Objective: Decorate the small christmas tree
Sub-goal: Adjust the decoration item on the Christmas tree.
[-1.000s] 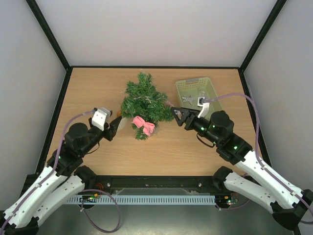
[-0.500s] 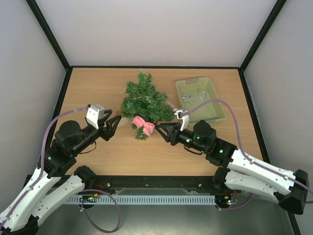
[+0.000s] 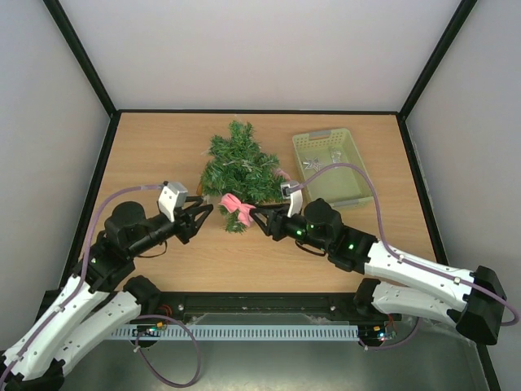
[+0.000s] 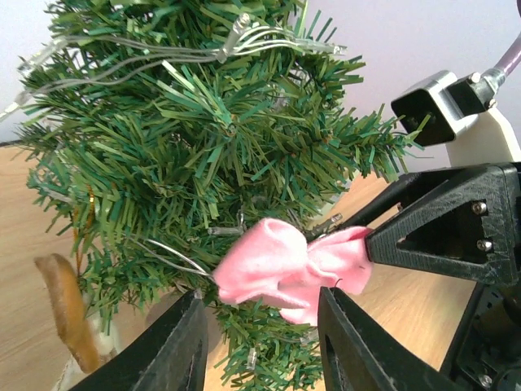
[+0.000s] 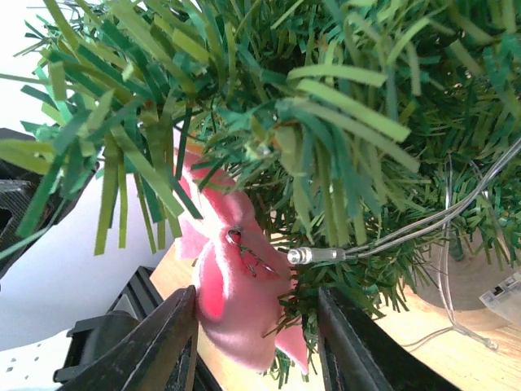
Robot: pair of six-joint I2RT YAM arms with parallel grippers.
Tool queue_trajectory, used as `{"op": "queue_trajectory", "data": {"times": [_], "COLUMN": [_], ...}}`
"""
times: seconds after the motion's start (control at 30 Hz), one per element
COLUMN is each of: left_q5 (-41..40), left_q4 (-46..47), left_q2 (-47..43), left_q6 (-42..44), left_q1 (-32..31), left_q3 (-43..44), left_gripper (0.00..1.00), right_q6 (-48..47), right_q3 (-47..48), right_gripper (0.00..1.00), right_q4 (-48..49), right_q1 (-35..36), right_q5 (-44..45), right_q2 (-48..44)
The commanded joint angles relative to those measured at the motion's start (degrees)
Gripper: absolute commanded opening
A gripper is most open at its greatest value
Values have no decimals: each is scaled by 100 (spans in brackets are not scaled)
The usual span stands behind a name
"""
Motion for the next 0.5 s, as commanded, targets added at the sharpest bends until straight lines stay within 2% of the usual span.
{"op": "queue_trajectory", "data": {"times": [0.0, 0.33, 0.47], "left_q5": [329, 206, 173], "left_q4": [292, 350, 304], "left_q2": [111, 130, 122], "left_q6": [-52, -131, -116], "left_q1": [26, 25, 26], "left_q3": [-62, -16, 46], "left_gripper": [39, 40, 43], "right_q6": [-83, -320, -325], "right_q3": [100, 120, 268], "right_gripper": [37, 3, 2], "right_q4": [217, 326, 136], "right_q1": [56, 48, 52], "right_q5": [228, 127, 77], "right_q2": [-9, -156, -330]}}
